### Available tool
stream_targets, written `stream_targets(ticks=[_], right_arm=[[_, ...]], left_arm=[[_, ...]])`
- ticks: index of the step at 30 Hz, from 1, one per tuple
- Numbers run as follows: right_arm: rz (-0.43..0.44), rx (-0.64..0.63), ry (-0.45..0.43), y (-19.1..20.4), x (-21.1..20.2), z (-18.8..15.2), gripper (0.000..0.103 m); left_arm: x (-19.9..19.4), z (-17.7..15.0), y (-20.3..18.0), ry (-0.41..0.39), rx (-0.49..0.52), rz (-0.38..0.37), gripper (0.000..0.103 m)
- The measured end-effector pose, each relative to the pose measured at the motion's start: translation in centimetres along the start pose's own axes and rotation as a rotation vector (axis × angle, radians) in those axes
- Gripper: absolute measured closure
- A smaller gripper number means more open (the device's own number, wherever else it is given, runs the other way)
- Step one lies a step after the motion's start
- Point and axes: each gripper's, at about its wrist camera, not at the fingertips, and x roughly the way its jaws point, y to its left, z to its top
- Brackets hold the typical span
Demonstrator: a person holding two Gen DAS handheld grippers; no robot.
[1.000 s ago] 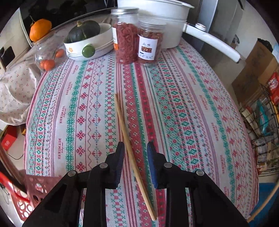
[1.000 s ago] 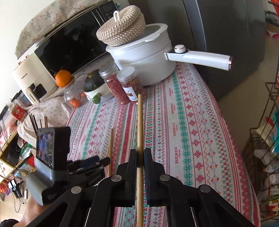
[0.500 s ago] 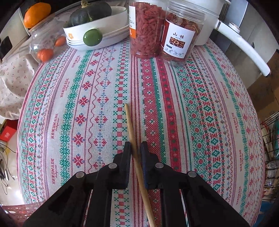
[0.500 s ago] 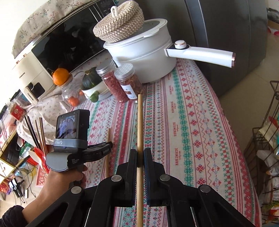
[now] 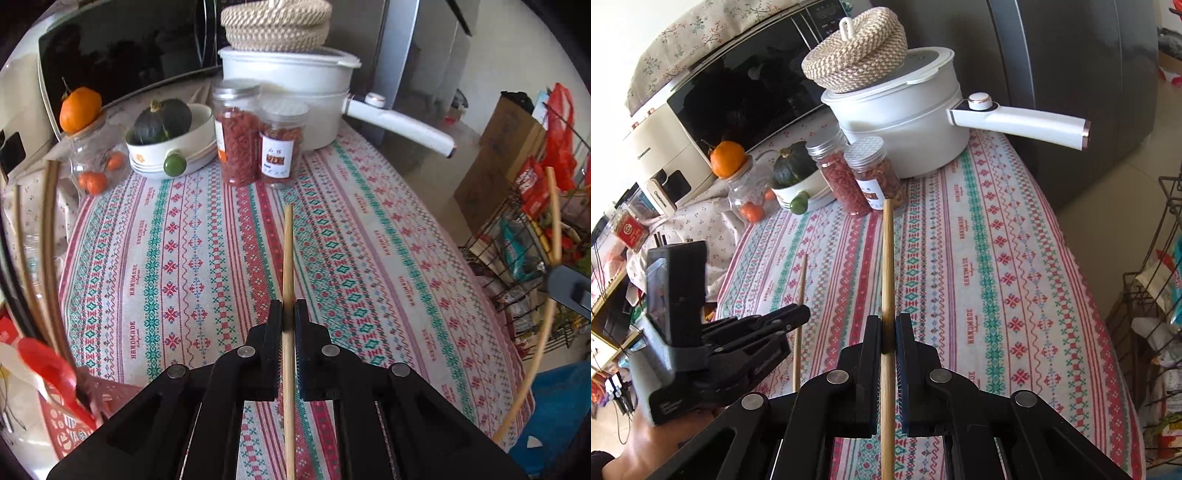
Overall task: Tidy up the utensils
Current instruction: 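Carry both bamboo chopsticks to the pink basket, insert them and open both tools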
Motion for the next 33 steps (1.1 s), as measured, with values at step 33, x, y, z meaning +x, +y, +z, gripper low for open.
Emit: stream_targets(ticks=[33], right_arm=[[0.190,-0.196,-0.298,12.3,-5.5,-0.8,0.097]], left_arm=[[-23.7,-4.5,8.9,-0.595,0.002,0.005,0.097]])
